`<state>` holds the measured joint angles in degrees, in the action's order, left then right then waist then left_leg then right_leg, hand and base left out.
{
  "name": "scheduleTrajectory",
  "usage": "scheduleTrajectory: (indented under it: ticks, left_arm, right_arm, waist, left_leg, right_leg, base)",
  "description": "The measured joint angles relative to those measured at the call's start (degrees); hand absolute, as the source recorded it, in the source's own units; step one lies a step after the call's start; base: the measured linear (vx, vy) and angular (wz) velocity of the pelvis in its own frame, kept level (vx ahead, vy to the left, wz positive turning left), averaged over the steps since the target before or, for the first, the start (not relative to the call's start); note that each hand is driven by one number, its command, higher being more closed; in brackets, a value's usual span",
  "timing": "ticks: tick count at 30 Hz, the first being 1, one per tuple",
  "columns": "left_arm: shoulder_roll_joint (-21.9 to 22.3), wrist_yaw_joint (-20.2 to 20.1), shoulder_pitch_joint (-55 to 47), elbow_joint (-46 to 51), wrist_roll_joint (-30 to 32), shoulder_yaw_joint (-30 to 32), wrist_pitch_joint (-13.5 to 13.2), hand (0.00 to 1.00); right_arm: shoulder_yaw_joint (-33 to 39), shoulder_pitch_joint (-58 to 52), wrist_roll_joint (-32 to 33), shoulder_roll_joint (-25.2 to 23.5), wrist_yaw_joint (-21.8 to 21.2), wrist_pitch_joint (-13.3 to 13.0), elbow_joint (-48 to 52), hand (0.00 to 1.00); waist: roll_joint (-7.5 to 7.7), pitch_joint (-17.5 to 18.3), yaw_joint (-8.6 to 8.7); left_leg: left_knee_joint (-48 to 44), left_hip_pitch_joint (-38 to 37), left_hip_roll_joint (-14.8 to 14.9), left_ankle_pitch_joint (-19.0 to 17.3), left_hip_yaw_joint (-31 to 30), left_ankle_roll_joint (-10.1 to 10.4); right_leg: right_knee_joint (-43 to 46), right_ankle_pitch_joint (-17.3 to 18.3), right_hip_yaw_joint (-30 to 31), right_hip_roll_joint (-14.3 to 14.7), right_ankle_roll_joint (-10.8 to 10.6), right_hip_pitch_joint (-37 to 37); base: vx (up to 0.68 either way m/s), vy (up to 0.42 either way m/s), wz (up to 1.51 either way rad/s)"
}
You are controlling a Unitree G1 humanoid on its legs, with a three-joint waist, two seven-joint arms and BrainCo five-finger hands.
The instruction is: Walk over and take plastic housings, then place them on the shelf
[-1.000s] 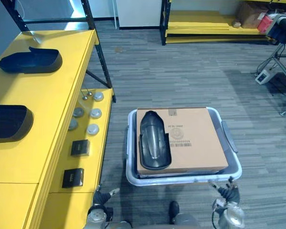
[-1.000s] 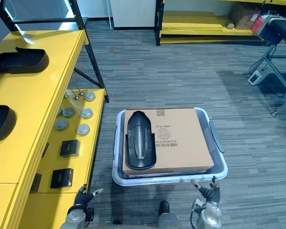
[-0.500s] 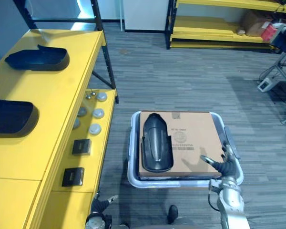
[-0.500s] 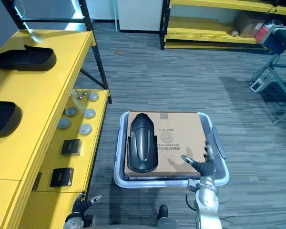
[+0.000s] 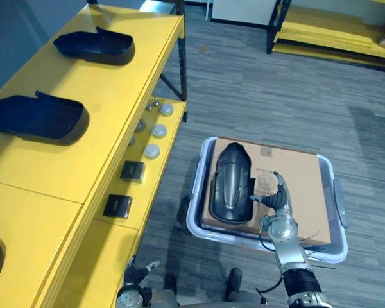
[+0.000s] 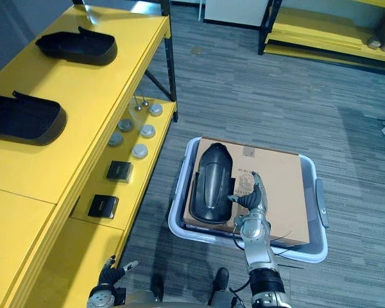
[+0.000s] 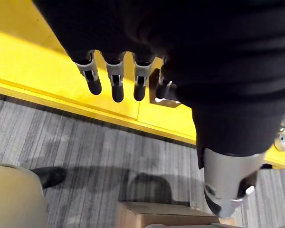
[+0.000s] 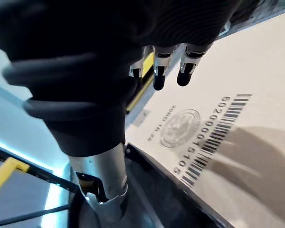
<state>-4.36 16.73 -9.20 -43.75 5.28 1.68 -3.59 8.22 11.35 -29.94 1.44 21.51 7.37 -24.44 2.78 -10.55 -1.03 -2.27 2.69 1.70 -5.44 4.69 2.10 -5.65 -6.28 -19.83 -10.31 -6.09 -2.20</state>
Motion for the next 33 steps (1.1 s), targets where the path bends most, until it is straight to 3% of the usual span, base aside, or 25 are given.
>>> scheduleTrajectory:
  ticks: [8, 9, 18, 33]
  left_arm:
    - [-0.39, 0.88, 1.68, 0.05, -0.02, -1.7, -0.12, 0.0]
    - [-0.41, 0.91, 1.71, 0.2, -0.04, -2.03, -0.12, 0.0]
    - [-0.34, 0.91, 3.35, 0.44, -0.25, -2.94, -0.12, 0.0]
    - [-0.38, 0.7, 3.97, 0.33, -0.62, -3.32, 0.0, 0.0]
  right_arm:
    - [1.45, 5.92, -3.36, 0.02, 1.25, 3.32, -11.5, 0.0]
    - [1.32, 7.15, -4.03, 0.02, 1.28, 3.46, -13.3, 1.0]
    - [0.23, 14.62, -6.22, 3.51, 0.25, 4.71, -17.58, 1.0]
    - [-0.32, 14.56, -3.67, 2.34, -3.14, 4.24, -16.94, 1.0]
  waist:
    - [0.57, -2.65, -0.18]
    - [0.49, -2.71, -0.31]
    - [0.42, -4.32, -1.39]
    - [1.23, -4.83, -1.38]
  left_leg:
    - [-0.17, 0.61, -0.84, 0.16, 0.01, -0.27]
    - [-0.24, 1.01, -0.83, 0.22, 0.12, -0.36]
    - [-0.73, 1.9, -0.79, 0.5, 0.33, -0.78]
    - [0.12, 0.28, -0.81, 0.89, 0.28, -0.75]
  right_leg:
    - [0.0, -1.48, 0.16, -0.84, 0.38, -0.61]
    - [0.0, -1.73, 0.36, -0.82, 0.49, -1.17]
    - [0.01, -2.67, 1.07, -0.73, 0.97, -2.13]
    - [0.01, -2.67, 1.15, -0.66, 0.98, -0.93]
  base:
    - [-0.03, 0.03, 0.0]
    - [-0.04, -0.008, -0.05]
    - [-0.07, -0.016, -0.04]
    - [-0.02, -0.01, 0.0]
